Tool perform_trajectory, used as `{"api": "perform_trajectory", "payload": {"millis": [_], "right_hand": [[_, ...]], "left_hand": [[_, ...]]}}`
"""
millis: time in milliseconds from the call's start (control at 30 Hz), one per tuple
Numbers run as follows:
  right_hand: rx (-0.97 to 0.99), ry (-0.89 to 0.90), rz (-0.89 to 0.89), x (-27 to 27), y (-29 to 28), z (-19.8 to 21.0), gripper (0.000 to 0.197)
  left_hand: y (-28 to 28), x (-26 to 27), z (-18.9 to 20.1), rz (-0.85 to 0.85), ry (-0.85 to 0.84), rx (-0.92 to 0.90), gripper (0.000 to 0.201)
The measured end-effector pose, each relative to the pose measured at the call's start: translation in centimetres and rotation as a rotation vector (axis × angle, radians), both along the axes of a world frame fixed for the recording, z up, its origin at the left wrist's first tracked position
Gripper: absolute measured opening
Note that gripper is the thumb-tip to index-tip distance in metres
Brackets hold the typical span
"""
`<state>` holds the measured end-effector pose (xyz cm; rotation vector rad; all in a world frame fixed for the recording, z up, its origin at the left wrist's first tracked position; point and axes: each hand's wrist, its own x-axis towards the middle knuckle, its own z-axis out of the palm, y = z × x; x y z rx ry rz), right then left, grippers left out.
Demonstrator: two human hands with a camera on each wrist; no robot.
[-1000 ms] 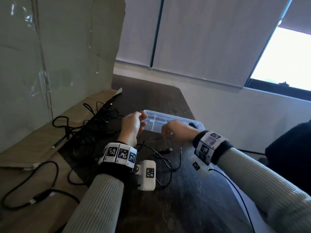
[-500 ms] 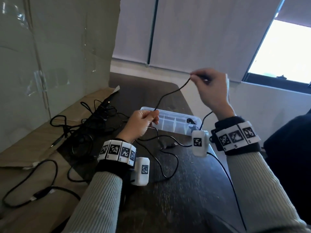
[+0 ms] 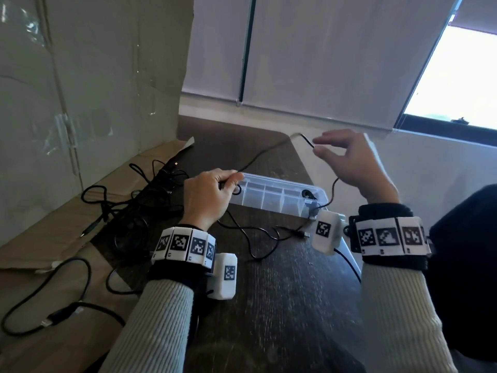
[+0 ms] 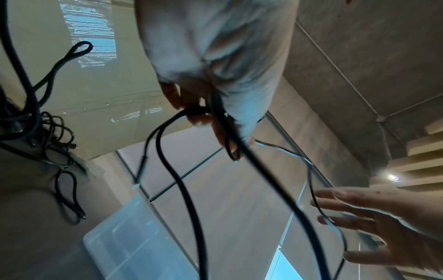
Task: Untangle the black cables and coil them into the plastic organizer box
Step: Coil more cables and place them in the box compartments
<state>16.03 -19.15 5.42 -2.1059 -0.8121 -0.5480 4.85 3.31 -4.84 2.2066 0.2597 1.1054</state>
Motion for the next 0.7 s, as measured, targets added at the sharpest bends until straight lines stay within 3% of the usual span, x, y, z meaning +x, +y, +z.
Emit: {"api": "perform_trajectory", "payload": {"millis": [167, 300, 433, 500, 700], "right_hand": [[-0.19, -0.099, 0.203, -2.7, 2.9, 0.2, 0.043], [-0.419, -0.066, 0.223, -3.8, 3.7, 0.0, 0.031], [-0.293, -0.018, 0.242, -3.3, 2.5, 0.4, 0.016], [-0.203, -0.031, 0.203, -3.2, 1.6, 1.0, 0.016], [-0.059, -0.035, -0.053, -1.8, -1.0, 1.6, 0.023]], "left_hand": [[-1.3, 0.2, 0.7, 0.003, 0.038, 0.198, 0.024], [-2.3, 0.1, 2.6, -0.021, 0.085, 0.19, 0.024], [-2.7, -0.3, 6.0, -0.287, 0.183, -0.032, 0.017], [-2.8, -0.6, 7.6, -0.387, 0.196, -0.05, 0.013], [-1.7, 0.1, 8.8, -0.412, 0.19, -0.115, 0.009]]}}
